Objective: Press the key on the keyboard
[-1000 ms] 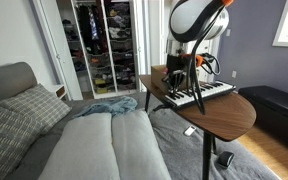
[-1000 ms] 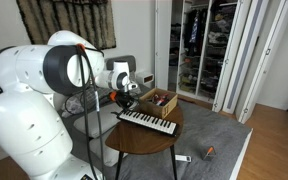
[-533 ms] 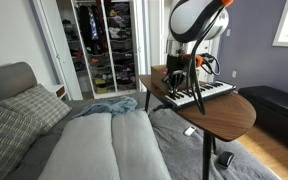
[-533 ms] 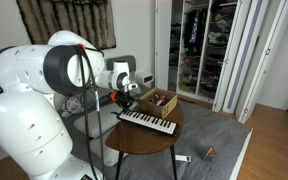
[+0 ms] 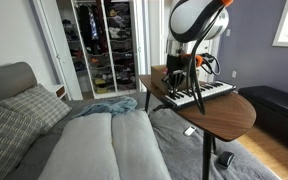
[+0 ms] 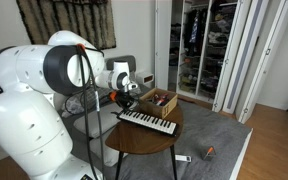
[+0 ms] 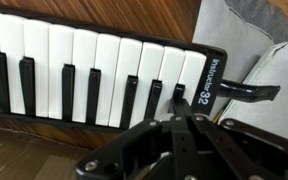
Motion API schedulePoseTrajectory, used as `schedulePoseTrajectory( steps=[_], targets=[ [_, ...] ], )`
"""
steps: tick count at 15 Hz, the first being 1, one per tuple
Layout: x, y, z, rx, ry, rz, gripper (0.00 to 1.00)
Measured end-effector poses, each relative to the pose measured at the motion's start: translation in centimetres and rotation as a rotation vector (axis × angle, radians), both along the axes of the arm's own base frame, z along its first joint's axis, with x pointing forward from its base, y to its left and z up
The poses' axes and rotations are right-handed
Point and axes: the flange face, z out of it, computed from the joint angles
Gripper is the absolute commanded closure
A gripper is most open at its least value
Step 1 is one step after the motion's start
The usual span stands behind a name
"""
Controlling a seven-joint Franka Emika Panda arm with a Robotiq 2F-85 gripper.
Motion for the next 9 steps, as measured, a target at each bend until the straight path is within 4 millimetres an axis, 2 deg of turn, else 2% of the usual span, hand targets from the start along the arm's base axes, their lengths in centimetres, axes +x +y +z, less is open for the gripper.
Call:
schedulePoseTrajectory(
  steps=[9],
  targets=[
    [-0.4,0.1,1.3,0.001,-0.018,0.004,1.00]
  ],
)
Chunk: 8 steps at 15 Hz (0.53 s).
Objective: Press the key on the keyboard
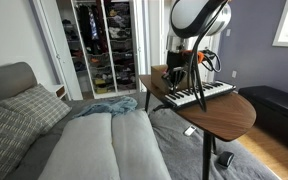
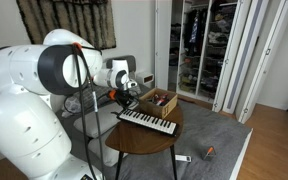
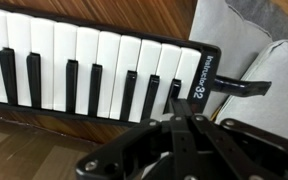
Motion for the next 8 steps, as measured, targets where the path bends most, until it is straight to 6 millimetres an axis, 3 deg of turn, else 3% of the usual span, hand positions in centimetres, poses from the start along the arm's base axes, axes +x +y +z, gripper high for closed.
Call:
schedulePoseTrajectory(
  steps=[5,6,8],
  targets=[
    [-0.5,0.1,1.3,-0.001,-0.013,0.004,1.00],
    [-0.6,0.1,1.5,-0.002,-0.014,0.005,0.83],
    [-0.9,0.1,2.0,-0.004,-0.015,0.006,0.67]
  ],
)
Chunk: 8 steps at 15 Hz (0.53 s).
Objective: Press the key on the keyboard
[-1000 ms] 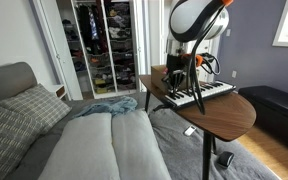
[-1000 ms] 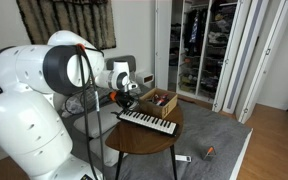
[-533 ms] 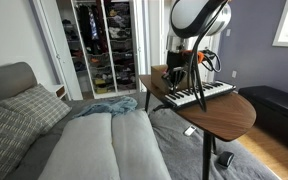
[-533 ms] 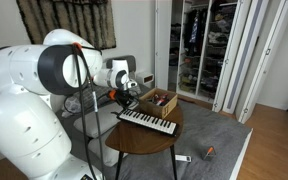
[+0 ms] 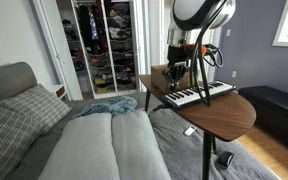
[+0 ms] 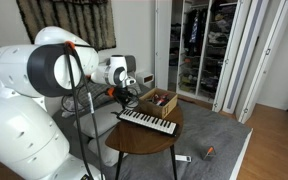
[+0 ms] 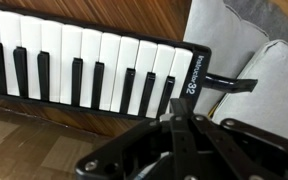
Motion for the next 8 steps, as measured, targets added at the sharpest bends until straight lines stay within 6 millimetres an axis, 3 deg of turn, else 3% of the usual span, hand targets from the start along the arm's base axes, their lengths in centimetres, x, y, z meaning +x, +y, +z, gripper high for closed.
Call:
schedulePoseTrajectory(
  steps=[8],
  targets=[
    [-1.6,0.2,3.0,-0.006,-0.023,0.012,0.12]
  ],
)
